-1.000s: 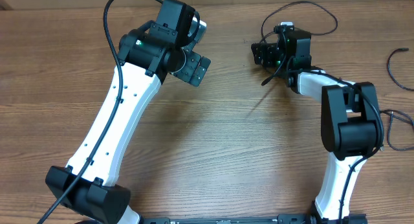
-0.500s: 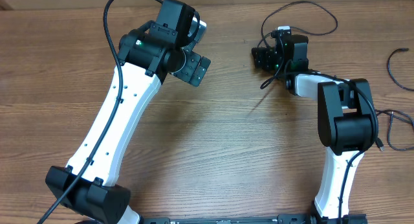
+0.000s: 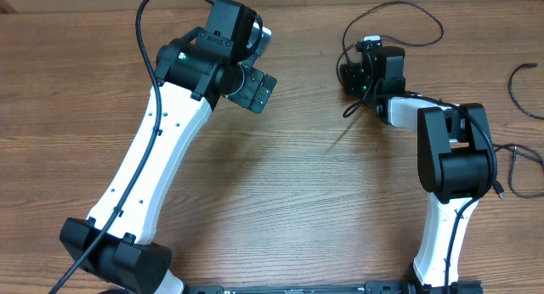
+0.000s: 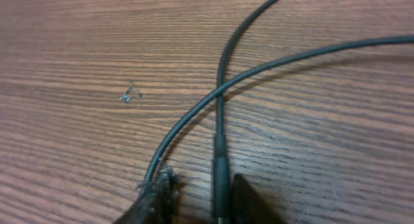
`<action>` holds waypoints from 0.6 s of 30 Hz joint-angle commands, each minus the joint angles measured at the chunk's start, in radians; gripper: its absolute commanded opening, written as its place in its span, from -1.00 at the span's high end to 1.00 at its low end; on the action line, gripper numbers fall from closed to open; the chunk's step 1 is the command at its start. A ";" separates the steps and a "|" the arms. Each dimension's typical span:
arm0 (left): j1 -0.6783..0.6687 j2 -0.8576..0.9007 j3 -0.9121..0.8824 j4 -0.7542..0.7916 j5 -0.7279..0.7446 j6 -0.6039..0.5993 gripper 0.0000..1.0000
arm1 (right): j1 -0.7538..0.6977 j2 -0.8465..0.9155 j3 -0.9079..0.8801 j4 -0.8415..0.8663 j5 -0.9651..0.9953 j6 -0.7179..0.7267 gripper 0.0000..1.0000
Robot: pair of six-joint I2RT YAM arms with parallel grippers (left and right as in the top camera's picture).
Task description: Untangle cables
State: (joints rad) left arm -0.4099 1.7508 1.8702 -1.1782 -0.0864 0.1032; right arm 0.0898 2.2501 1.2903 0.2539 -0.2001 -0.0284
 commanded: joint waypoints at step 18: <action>0.004 0.003 -0.003 0.004 0.009 -0.014 -0.99 | -0.013 -0.023 0.020 -0.002 0.163 -0.077 0.92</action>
State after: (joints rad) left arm -0.4099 1.7508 1.8702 -1.1782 -0.0864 0.1032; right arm 0.0906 2.2509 1.2903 0.2512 -0.1482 -0.1020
